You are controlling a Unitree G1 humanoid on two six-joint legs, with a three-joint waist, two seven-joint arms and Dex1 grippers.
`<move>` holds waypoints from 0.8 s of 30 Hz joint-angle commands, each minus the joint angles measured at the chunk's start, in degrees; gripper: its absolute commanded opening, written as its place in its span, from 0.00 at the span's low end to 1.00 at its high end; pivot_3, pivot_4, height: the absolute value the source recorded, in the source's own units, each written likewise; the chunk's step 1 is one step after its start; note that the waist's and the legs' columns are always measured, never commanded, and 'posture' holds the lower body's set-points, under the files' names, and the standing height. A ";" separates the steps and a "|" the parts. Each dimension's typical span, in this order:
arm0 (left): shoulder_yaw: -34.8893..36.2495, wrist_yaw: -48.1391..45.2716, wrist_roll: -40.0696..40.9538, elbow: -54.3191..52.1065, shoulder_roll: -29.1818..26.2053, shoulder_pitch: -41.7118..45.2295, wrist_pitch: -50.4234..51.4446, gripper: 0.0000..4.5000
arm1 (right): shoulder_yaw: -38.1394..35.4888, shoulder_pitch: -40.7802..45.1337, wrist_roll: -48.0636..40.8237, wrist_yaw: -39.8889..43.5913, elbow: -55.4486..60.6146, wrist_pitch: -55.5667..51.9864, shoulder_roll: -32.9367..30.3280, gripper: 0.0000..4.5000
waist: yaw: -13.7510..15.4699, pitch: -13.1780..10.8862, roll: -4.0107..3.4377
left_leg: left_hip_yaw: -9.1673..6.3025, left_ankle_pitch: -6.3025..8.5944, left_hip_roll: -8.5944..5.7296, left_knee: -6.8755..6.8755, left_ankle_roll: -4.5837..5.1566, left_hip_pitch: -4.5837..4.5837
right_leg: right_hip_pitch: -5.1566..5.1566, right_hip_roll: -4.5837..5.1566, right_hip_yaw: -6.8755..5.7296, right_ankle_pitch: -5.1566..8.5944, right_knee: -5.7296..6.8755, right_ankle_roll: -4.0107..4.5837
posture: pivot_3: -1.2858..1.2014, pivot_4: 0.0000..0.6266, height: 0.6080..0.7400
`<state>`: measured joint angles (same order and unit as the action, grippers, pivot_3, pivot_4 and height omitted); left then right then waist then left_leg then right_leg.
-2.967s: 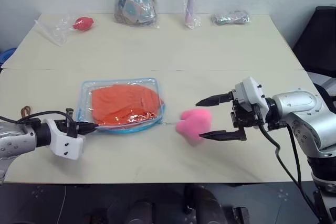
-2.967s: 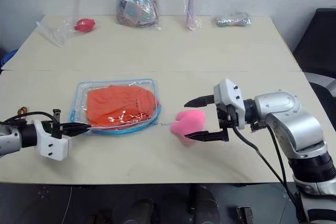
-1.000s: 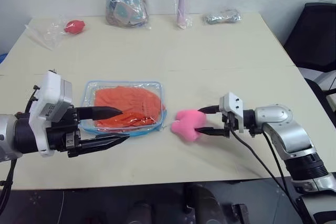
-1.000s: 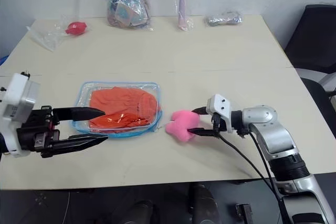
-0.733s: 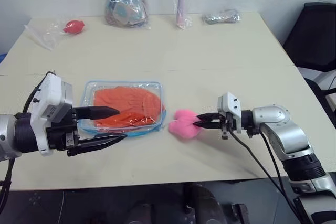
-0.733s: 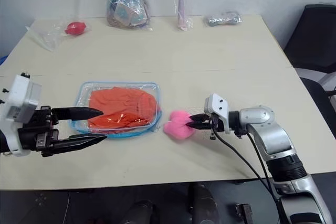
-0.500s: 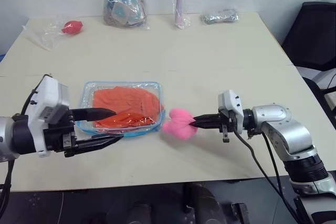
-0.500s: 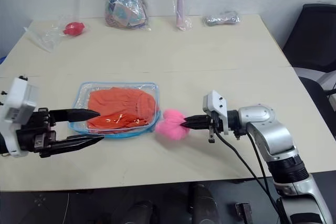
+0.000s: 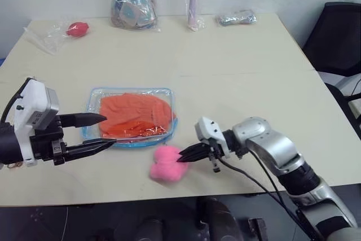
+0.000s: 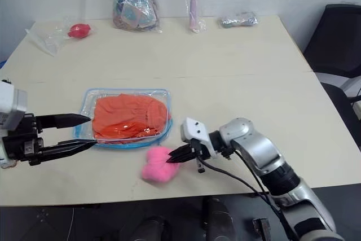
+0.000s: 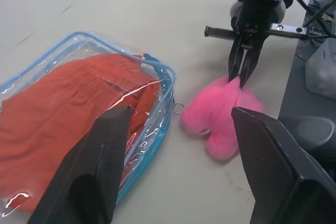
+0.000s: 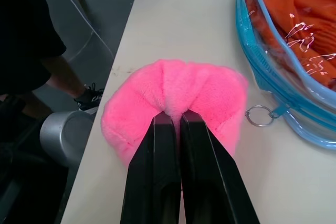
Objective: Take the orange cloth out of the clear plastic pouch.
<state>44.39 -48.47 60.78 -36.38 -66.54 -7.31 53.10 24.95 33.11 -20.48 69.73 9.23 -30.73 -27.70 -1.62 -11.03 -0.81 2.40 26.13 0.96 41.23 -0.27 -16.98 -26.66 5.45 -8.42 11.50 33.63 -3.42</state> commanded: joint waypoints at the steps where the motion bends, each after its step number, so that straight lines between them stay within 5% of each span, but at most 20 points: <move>1: 0.82 -0.70 -0.91 -1.05 0.17 -0.06 -0.13 0.72 | 0.75 0.03 0.30 -2.33 0.72 -0.51 2.83 0.00 | 0.01 0.00 0.00 | 0.00 0.00 0.00 0.00 -0.01 0.00 | 0.00 0.00 0.00 0.00 0.00 0.00 | 0.52 0.24 1.00; 3: 0.24 -0.87 -1.39 -1.05 0.21 0.15 -0.32 0.72 | 0.80 0.21 0.47 -3.73 -0.31 -1.61 4.39 0.00 | 0.00 0.00 0.00 | -0.01 0.00 0.00 0.01 -0.01 0.00 | 0.00 0.00 0.00 0.00 0.01 0.01 | 0.52 0.24 1.00; 6: -2.00 -0.59 -2.21 -1.28 0.20 1.06 -1.15 0.72 | 0.24 0.66 -0.11 -4.03 -0.63 -4.04 4.39 0.13 | 0.06 0.00 0.00 | -0.03 0.00 0.00 0.00 -0.01 0.00 | 0.00 0.00 0.00 0.01 0.01 0.01 | 0.52 0.24 1.00; 13: -12.73 -0.77 -9.56 -4.39 2.27 1.20 -7.46 0.72 | -4.20 0.08 -4.87 -2.04 5.81 -7.08 0.26 0.66 | 0.02 -0.01 -0.02 | -0.04 0.01 0.00 -0.02 -0.02 -0.01 | 0.01 0.00 0.00 0.01 -0.01 0.01 | 0.52 0.24 1.00; 20: -28.90 -3.14 -22.50 -6.16 3.01 4.20 -18.29 0.72 | -8.53 -0.31 -7.36 -0.59 10.56 -7.70 -5.73 0.66 | 0.14 0.00 -0.01 | -0.05 0.01 -0.02 -0.01 -0.02 -0.03 | 0.01 0.03 0.00 0.01 -0.02 0.01 | 0.52 0.24 1.00; 24: -37.59 -5.63 -29.41 -3.27 4.05 7.56 -23.88 0.72 | -8.82 2.19 -1.39 -0.14 6.34 1.62 -7.94 0.66 | 0.12 0.00 -0.01 | -0.02 0.01 0.00 -0.02 -0.02 -0.03 | 0.01 0.01 0.00 0.01 -0.02 0.01 | 0.52 0.24 1.00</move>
<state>9.11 -53.04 34.59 -40.47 -63.00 -0.81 32.30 17.24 33.43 -24.12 69.45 16.49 -33.79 -35.19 -1.50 -11.03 -0.82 2.39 26.14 0.95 41.21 -0.29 -17.00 -26.65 5.47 -8.41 11.51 33.61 -3.41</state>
